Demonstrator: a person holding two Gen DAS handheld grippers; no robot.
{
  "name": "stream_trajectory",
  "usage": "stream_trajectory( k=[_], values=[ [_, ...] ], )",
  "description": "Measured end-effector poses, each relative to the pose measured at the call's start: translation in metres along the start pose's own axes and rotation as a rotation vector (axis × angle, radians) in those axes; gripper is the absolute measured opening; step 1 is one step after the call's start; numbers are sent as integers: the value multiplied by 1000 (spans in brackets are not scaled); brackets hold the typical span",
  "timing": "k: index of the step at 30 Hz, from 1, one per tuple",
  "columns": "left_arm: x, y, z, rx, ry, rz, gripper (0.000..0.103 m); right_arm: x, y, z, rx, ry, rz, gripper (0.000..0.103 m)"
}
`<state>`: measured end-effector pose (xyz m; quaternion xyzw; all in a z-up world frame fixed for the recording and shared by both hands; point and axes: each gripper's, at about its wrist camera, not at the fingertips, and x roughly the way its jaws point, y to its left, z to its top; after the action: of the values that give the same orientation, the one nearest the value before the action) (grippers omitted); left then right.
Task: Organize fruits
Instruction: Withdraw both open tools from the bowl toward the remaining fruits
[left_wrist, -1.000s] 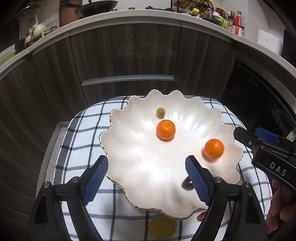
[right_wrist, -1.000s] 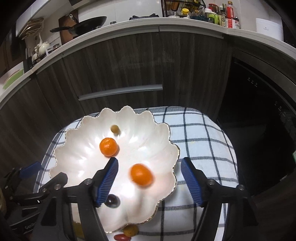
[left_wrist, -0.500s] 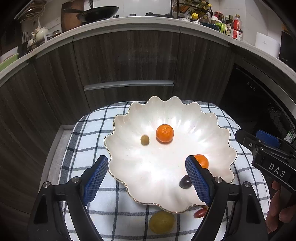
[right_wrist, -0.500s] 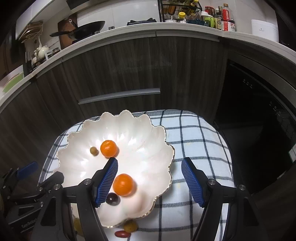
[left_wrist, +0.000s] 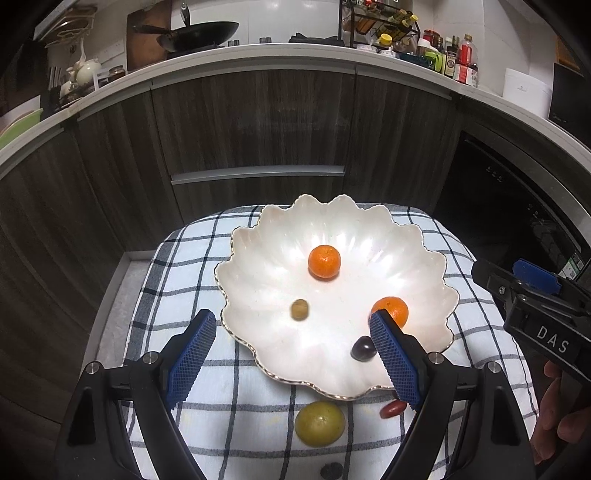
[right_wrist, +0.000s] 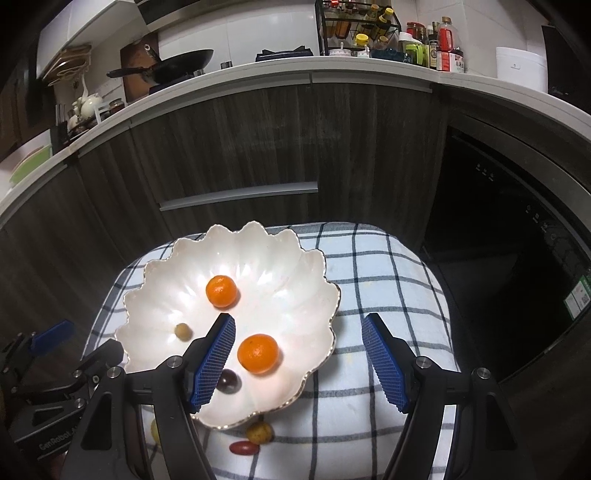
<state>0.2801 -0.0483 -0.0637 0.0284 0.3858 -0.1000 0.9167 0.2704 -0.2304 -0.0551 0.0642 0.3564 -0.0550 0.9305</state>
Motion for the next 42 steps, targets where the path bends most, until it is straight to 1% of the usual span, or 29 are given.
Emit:
stream_trajectory(
  k=[17, 34, 42],
  values=[
    [-24, -6, -19, 28, -21, -11, 85, -20, -3, -22, -14, 2, -16, 72],
    [-42, -5, -45, 54, -13, -1, 85, -37, 4, -44, -41, 9, -4, 72],
    [-56, -9, -61, 32, -25, 19, 83, -49, 0, -58, -52, 11, 0, 72]
  ],
)
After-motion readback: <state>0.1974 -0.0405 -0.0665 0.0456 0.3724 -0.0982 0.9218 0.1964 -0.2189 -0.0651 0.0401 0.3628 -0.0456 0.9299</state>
